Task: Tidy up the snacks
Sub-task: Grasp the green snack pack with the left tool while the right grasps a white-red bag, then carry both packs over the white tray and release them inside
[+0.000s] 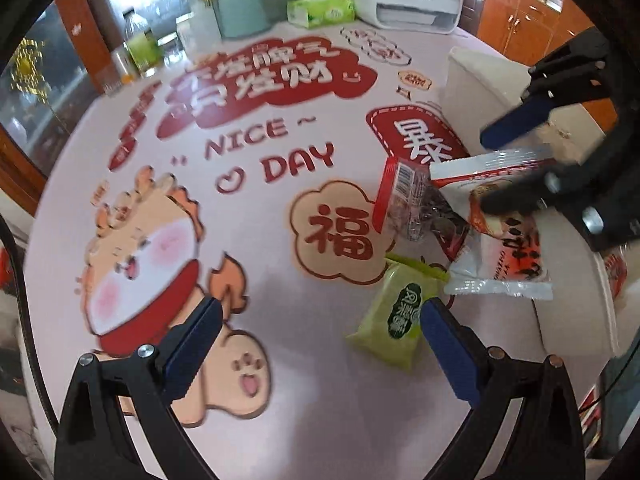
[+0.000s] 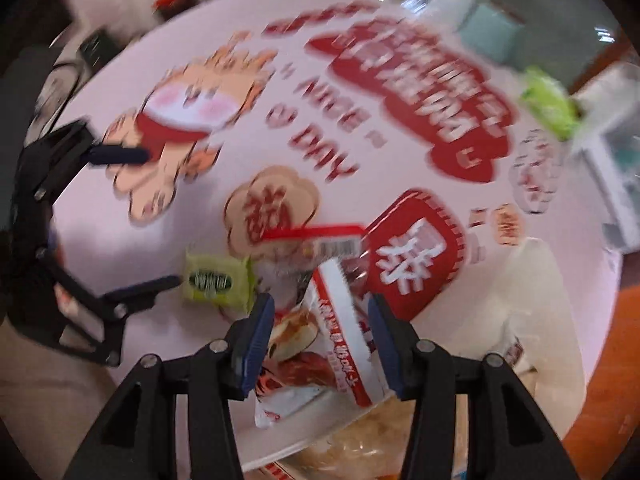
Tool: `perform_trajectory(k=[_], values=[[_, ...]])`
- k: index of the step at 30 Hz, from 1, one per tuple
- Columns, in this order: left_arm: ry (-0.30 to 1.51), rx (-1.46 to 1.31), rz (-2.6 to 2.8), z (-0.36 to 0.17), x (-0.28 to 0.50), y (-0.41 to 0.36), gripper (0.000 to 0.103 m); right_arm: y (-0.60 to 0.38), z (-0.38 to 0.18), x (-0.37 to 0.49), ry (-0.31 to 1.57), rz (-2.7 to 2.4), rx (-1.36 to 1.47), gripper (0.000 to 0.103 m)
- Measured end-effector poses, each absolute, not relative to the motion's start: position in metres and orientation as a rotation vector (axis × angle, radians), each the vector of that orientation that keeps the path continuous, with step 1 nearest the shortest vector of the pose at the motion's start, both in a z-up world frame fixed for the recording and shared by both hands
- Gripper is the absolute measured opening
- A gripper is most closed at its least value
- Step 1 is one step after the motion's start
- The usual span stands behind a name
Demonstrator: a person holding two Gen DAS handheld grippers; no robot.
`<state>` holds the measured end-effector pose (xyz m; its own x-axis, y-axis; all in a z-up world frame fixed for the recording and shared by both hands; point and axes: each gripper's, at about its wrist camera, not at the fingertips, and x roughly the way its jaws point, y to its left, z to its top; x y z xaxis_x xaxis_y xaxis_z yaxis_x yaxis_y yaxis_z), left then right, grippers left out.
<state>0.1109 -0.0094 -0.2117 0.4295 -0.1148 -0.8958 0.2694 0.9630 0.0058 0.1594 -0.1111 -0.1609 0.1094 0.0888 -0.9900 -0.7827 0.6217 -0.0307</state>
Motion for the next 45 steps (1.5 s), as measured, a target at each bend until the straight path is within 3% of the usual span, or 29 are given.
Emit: perform_trajectory(k=[4, 5, 10, 15, 20, 22, 23, 24, 31, 45], values=[[1.154, 0.115, -0.250, -0.231, 0.118, -0.014, 0.099, -0.098, -0.180, 0.148, 1.377, 0.815, -0.840, 0.051], [1.173, 0.103, -0.251, -0.237, 0.119, -0.015, 0.099, -0.096, -0.182, 0.146, 1.387, 0.839, -0.870, 0.057], [1.189, 0.034, -0.278, -0.246, 0.120, -0.015, 0.099, -0.093, -0.192, 0.142, 1.450, 0.902, -0.913, 0.058], [1.192, 0.053, -0.330, -0.246, 0.117, -0.024, 0.085, -0.097, -0.195, 0.134, 1.423, 0.915, -0.911, 0.053], [1.198, 0.143, -0.318, -0.248, 0.114, -0.035, 0.085, -0.105, -0.186, 0.125, 1.372, 0.927, -0.883, 0.040], [1.181, 0.162, -0.309, -0.247, 0.113, -0.037, 0.077, -0.110, -0.180, 0.124, 1.339, 0.911, -0.855, 0.037], [1.165, 0.172, -0.304, -0.245, 0.113, -0.038, 0.061, -0.112, -0.175, 0.123, 1.311, 0.890, -0.838, 0.036], [1.155, 0.171, -0.312, -0.242, 0.113, -0.038, 0.034, -0.114, -0.172, 0.122, 1.297, 0.883, -0.826, 0.036], [1.165, 0.093, -0.246, -0.228, 0.118, -0.016, 0.034, -0.131, -0.128, 0.122, 1.139, 0.785, -0.693, 0.035], [0.867, 0.056, -0.256, -0.070, 0.102, -0.027, 0.034, -0.183, -0.030, 0.070, 0.797, 0.547, -0.322, 0.036]])
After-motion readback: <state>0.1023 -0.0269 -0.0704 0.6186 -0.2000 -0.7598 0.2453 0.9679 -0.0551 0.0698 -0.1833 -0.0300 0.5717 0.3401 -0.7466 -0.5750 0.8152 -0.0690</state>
